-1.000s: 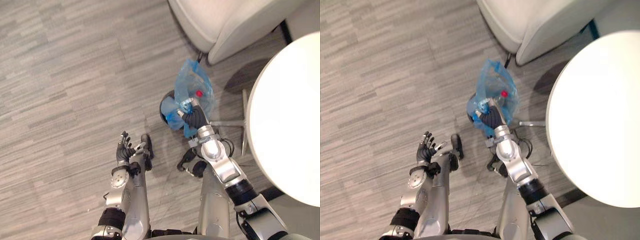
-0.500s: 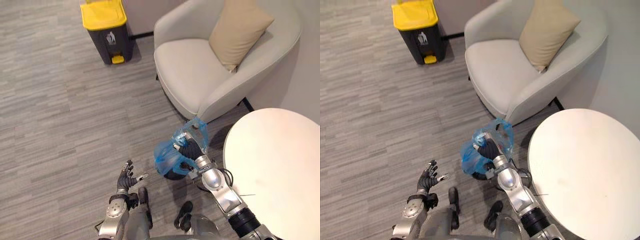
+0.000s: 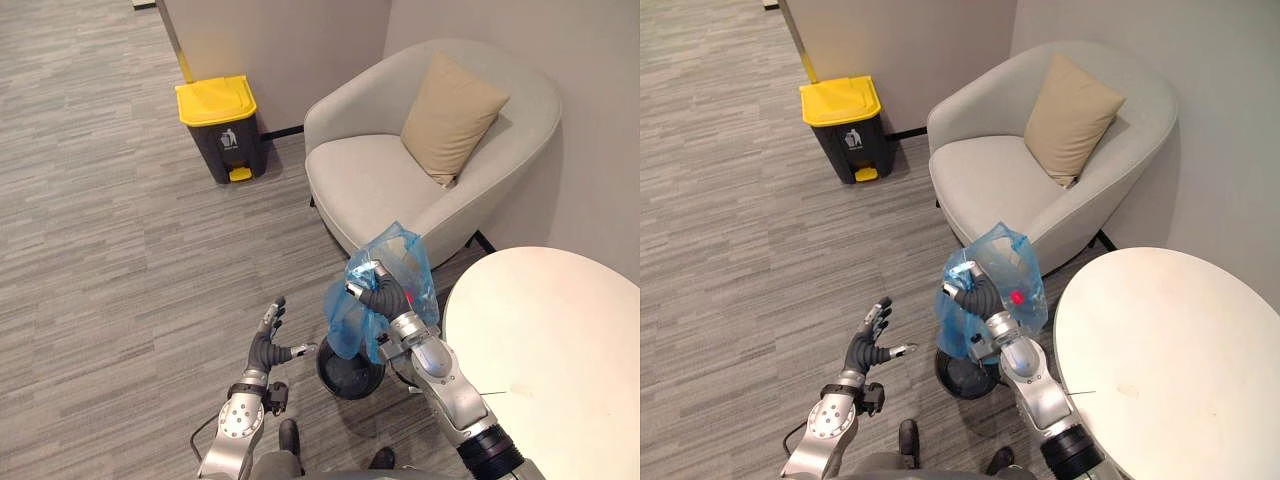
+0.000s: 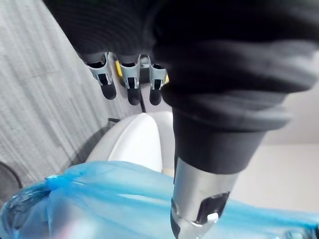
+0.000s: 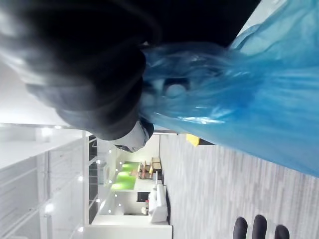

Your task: Gather rubbish on tea table into small bin, then transfer packed bag to large trash can.

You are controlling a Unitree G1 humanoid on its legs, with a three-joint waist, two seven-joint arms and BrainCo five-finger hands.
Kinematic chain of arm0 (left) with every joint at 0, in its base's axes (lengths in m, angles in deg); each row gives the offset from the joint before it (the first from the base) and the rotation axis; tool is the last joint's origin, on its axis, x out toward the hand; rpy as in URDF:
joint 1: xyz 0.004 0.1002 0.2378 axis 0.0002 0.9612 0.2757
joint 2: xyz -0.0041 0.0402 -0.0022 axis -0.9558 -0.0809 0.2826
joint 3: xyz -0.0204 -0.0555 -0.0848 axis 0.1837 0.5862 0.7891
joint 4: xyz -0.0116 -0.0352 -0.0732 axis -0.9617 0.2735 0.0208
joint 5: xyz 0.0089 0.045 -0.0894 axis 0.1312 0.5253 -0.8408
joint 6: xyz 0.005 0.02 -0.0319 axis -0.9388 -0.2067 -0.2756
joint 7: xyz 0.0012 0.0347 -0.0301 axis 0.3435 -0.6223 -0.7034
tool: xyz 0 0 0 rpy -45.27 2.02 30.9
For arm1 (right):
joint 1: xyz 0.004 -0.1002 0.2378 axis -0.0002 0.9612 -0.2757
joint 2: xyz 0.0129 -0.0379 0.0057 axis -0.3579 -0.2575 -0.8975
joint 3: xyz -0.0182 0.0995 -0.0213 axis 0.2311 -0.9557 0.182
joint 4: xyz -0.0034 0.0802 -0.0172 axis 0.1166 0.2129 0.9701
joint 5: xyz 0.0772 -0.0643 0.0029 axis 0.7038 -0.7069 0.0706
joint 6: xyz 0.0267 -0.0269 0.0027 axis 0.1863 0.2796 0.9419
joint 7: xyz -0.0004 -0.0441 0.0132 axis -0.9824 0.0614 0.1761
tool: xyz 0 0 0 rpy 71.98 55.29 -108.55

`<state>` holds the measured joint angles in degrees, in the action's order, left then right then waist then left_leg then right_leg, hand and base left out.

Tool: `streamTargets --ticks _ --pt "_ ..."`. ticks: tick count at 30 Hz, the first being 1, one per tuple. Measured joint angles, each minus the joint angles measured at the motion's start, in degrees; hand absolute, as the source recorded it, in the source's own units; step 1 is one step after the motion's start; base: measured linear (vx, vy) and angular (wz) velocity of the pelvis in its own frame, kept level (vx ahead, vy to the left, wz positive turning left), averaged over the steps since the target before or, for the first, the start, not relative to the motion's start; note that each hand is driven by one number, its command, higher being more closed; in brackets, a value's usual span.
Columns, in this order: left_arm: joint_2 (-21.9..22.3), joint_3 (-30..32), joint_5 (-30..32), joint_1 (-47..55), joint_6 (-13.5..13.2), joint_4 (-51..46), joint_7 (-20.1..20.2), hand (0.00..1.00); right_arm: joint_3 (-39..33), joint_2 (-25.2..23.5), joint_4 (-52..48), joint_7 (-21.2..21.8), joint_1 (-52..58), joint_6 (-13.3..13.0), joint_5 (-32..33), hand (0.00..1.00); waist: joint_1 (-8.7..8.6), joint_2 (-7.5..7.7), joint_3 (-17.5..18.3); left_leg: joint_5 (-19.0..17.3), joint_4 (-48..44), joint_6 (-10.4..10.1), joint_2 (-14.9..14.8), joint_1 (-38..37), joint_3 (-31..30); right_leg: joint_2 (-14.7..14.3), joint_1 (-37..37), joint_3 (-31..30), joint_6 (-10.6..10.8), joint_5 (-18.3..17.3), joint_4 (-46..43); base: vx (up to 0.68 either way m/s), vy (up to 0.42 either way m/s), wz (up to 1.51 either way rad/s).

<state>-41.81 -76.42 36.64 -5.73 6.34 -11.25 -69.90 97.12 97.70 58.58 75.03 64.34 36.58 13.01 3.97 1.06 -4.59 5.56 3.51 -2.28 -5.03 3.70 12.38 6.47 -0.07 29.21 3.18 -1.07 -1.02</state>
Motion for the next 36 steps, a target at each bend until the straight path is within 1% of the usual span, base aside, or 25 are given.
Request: streamTargets --ticks 3,8,13,17,20,22,24,28,30,32,36 --pt "-0.1 -1.5 4.0 -1.2 0.0 -0.9 -1.1 0.00 1.7 0.0 0.0 0.1 -0.2 0.0 2.4 1.00 0.01 0.03 0.0 0.0 0.5 0.0 0.0 -1.1 0.1 -0.3 -0.8 -0.9 0.0 0.7 1.0 -0.02 0.025 -0.16" --pt "-0.2 -3.4 8.3 -1.4 0.0 -1.2 -2.3 0.00 3.2 0.0 0.0 0.2 -1.2 0.0 4.6 1.00 -0.02 0.03 0.3 0.0 0.7 0.0 0.0 -1.6 0.1 -0.4 -0.8 -1.6 -0.1 1.2 1.4 -0.02 0.023 -0.08" --pt "0.1 -4.3 9.7 -1.4 0.0 -1.9 -2.3 0.00 4.0 -0.3 0.2 1.2 -2.0 0.0 5.6 1.00 0.00 0.03 3.1 0.0 1.2 0.0 0.2 -1.7 0.1 -0.4 -0.9 -1.9 0.0 1.7 2.3 0.01 0.015 -0.02" --pt "0.1 -5.5 10.5 -1.4 0.0 -1.9 -2.3 0.00 4.3 -0.7 0.3 1.2 -2.6 0.0 6.0 1.00 0.01 0.10 3.6 0.0 1.6 0.0 0.3 -2.8 0.0 -0.4 -1.7 -2.1 0.0 1.8 2.3 0.01 0.009 -0.02" --pt "0.3 -5.9 12.0 -1.5 0.0 -1.9 -2.5 0.00 6.3 -0.8 0.3 1.3 -3.2 0.0 7.2 1.00 0.01 0.11 3.7 0.0 1.7 0.0 0.3 -3.0 0.0 -0.4 -1.8 -2.3 0.0 1.8 2.3 0.00 0.000 0.00" --pt "0.6 -6.1 13.2 -1.5 0.1 -1.9 -2.8 0.00 7.4 -1.1 0.3 1.5 -3.7 0.0 8.8 1.00 0.04 0.14 3.7 0.0 1.7 0.0 0.4 -3.1 -0.1 -0.4 -1.8 -2.4 0.0 1.8 2.3 0.00 0.000 0.00" --pt "0.6 -6.1 15.0 -1.5 0.1 -1.9 -3.5 0.00 8.5 -1.7 0.3 2.4 -5.0 0.0 11.7 1.00 0.02 0.17 3.7 0.0 1.8 0.0 0.4 -3.4 0.0 -0.4 -2.1 -2.4 0.0 1.8 2.3 0.00 0.000 0.00" --pt "0.7 -6.1 17.4 -1.7 0.2 -1.9 -4.6 0.00 9.0 -3.0 0.3 2.7 -5.2 0.0 16.5 1.00 0.07 0.38 3.8 0.0 1.8 0.0 0.4 -3.9 -0.3 -0.4 -2.8 -2.5 0.0 1.8 2.3 0.01 0.003 0.00" --pt "0.7 -6.1 19.2 -1.7 0.6 -1.8 -5.1 0.00 11.6 -2.9 0.3 3.6 -6.2 0.1 19.5 1.00 -0.04 0.58 4.0 0.0 1.8 0.0 0.4 -4.0 -0.3 -0.4 -2.9 -2.6 0.0 1.8 2.3 0.00 0.000 0.00" --pt "0.7 -6.1 19.6 -2.0 1.2 -1.7 -5.8 0.00 13.3 -3.1 0.3 4.5 -7.0 0.1 21.0 1.00 0.03 0.71 4.1 0.0 1.9 0.0 0.4 -4.4 -0.3 -0.4 -3.3 -2.6 0.0 1.8 2.3 0.00 0.000 0.00" --pt "0.7 -6.2 20.1 -2.9 1.4 -0.9 -6.1 0.00 15.0 -4.0 0.2 4.9 -7.7 0.1 22.8 1.00 0.07 1.08 4.4 0.0 1.9 0.0 0.4 -4.7 -0.3 -0.4 -3.3 -2.7 0.0 1.8 2.2 0.00 0.000 0.00"
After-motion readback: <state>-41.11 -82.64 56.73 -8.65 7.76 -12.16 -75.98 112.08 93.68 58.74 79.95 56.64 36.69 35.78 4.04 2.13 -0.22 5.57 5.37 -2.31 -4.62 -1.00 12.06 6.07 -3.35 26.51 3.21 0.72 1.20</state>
